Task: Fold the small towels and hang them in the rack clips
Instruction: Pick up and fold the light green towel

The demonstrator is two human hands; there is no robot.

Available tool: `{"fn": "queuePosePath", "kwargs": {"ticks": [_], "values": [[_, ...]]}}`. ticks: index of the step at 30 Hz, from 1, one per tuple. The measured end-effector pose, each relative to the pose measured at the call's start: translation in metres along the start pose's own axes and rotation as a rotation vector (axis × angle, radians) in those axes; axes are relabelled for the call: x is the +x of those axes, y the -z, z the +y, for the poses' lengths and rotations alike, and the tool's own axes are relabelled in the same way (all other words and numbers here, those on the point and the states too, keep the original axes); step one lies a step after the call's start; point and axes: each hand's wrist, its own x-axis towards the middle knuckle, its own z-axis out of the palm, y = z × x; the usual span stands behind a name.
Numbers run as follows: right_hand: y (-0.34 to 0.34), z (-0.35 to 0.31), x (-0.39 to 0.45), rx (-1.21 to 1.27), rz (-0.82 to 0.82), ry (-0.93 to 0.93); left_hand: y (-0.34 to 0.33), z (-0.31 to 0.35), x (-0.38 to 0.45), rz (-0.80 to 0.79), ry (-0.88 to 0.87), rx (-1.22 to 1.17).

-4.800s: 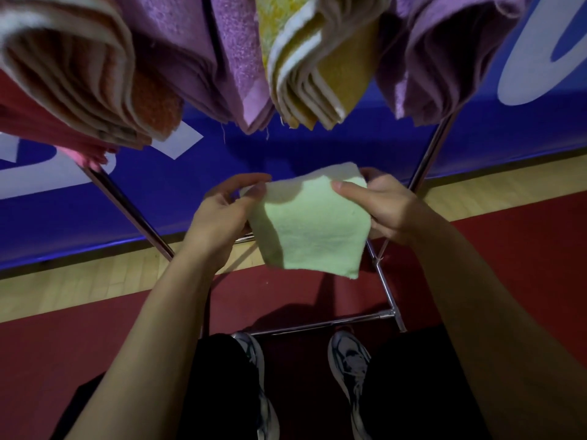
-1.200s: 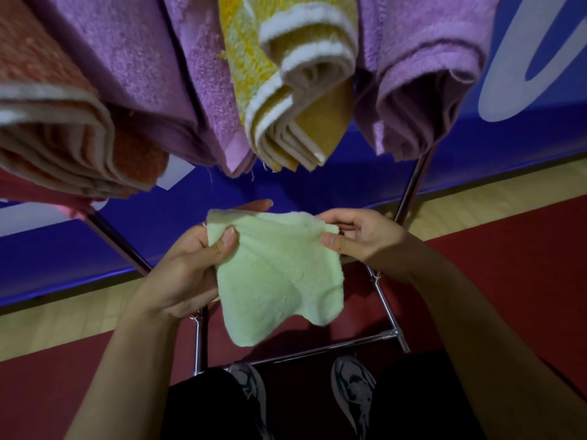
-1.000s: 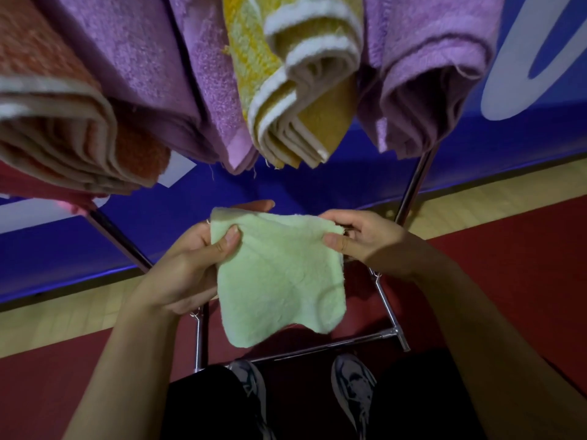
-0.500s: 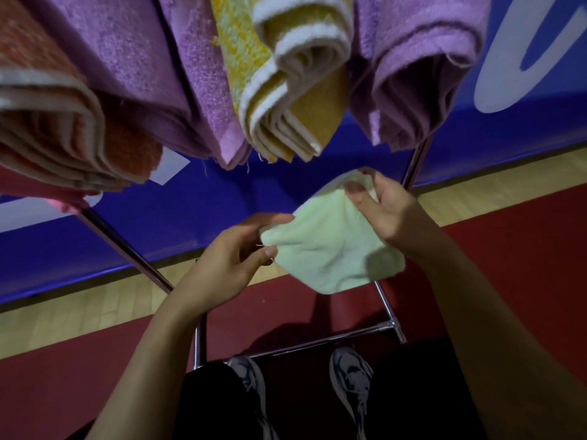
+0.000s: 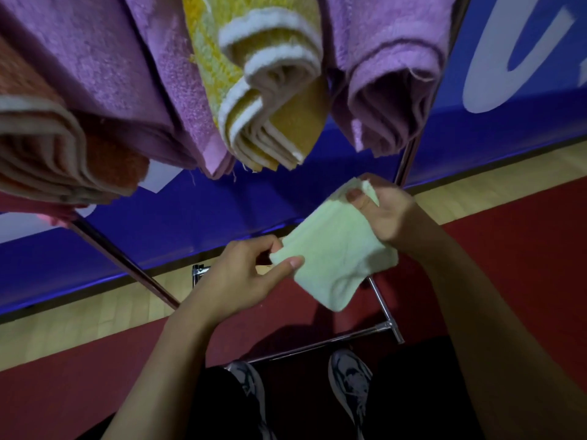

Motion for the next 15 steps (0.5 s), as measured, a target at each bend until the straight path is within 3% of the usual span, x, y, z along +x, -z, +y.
{"fn": "queuePosePath", "kwargs": {"ticks": [4, 8, 15], "values": [[0.000, 0.005, -0.001, -0.042, -0.012, -0.025, -0.011, 0.006, 0.000, 0.027, -0.069, -0.028], [0.005, 0.001, -0.004, -0.065, -0.001, -0.006, -0.008, 0.009, 0.000, 0.132, -0.006, -0.152], [0.003, 0.000, -0.011, -0.038, -0.058, -0.034, -0.015, 0.016, -0.003, 0.200, -0.001, -0.127]]}}
